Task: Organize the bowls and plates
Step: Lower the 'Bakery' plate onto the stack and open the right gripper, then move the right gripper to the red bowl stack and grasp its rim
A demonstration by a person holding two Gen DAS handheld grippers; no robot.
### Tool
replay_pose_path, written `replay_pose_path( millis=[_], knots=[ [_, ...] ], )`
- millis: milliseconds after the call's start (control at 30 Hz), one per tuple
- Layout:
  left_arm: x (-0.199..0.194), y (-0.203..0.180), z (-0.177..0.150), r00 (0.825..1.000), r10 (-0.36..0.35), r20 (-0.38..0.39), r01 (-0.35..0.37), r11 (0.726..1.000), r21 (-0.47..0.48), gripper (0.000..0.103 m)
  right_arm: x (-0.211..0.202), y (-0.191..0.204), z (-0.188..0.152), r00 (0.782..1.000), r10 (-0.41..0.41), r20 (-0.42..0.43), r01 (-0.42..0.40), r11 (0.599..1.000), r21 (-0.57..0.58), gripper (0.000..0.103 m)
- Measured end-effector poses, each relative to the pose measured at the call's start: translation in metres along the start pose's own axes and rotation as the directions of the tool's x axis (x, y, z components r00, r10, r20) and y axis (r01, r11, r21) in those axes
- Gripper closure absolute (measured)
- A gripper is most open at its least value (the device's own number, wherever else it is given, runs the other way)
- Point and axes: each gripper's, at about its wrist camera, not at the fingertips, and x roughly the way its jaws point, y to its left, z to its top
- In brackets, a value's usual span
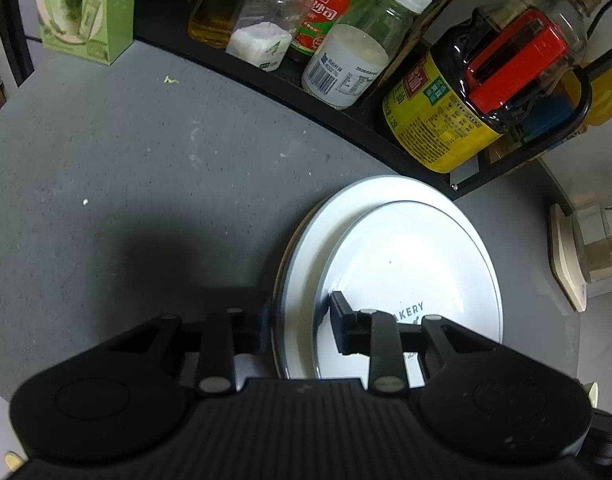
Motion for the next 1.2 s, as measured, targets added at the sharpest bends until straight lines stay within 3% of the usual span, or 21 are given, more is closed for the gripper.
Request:
replay_pose_path(
  millis=[133,200,300,433,500,567,733,867,967,1200],
  knots=[
    [0.000,-0.004,0.002,1.000,0.027,-0.015,-0.027,0.999,0.035,0.071,-0.006,0.001,-0.001,1.000,-0.020,0.024,0.020,1.000,0.005,0.070],
    [0.000,-0.005,0.003,0.998,0.046,-0.032,-0.045,0.998,0.038,0.069,-0.013,0.001,-0.002,0.999,-0.015,0.048,0.015,1.000,0.006,0.054],
    [-0.002,-0.008,0.003,0.998,0.051,-0.038,-0.049,0.997,0.051,0.064,-0.025,0.005,-0.001,0.996,-0.014,0.091,0.015,1.000,-0.008,0.040],
    [-0.010,-0.016,0.002,0.999,0.037,-0.023,-0.036,0.997,0.062,0.051,-0.040,0.008,0.005,0.991,0.001,0.137,0.001,1.000,-0.019,0.032],
    [-0.014,-0.021,0.002,0.999,0.033,-0.013,-0.032,0.997,0.065,0.044,-0.048,0.008,0.007,0.987,0.014,0.159,-0.011,1.000,-0.022,0.018],
    [-0.018,-0.029,0.001,0.999,0.039,-0.003,-0.039,0.997,0.074,0.038,-0.059,0.007,0.007,0.981,0.015,0.191,-0.010,1.000,-0.026,0.014],
    [-0.027,-0.049,-0.002,1.000,0.012,0.022,-0.013,0.997,0.080,0.035,-0.084,-0.007,0.006,0.970,0.047,0.237,-0.043,0.999,-0.022,0.009],
    [-0.034,-0.076,-0.009,0.999,-0.006,0.040,0.001,0.992,0.125,0.024,-0.103,-0.025,0.002,0.959,0.049,0.279,-0.048,0.999,-0.009,0.002],
    [-0.041,-0.094,-0.017,0.998,-0.025,0.052,0.017,0.988,0.154,0.015,-0.113,-0.039,0.000,0.958,0.051,0.283,-0.052,0.999,-0.004,0.002],
    [-0.043,-0.141,-0.039,0.998,-0.034,0.047,0.023,0.977,0.211,0.012,-0.137,-0.072,-0.013,0.951,0.045,0.307,-0.050,0.999,0.007,0.001]
  ],
)
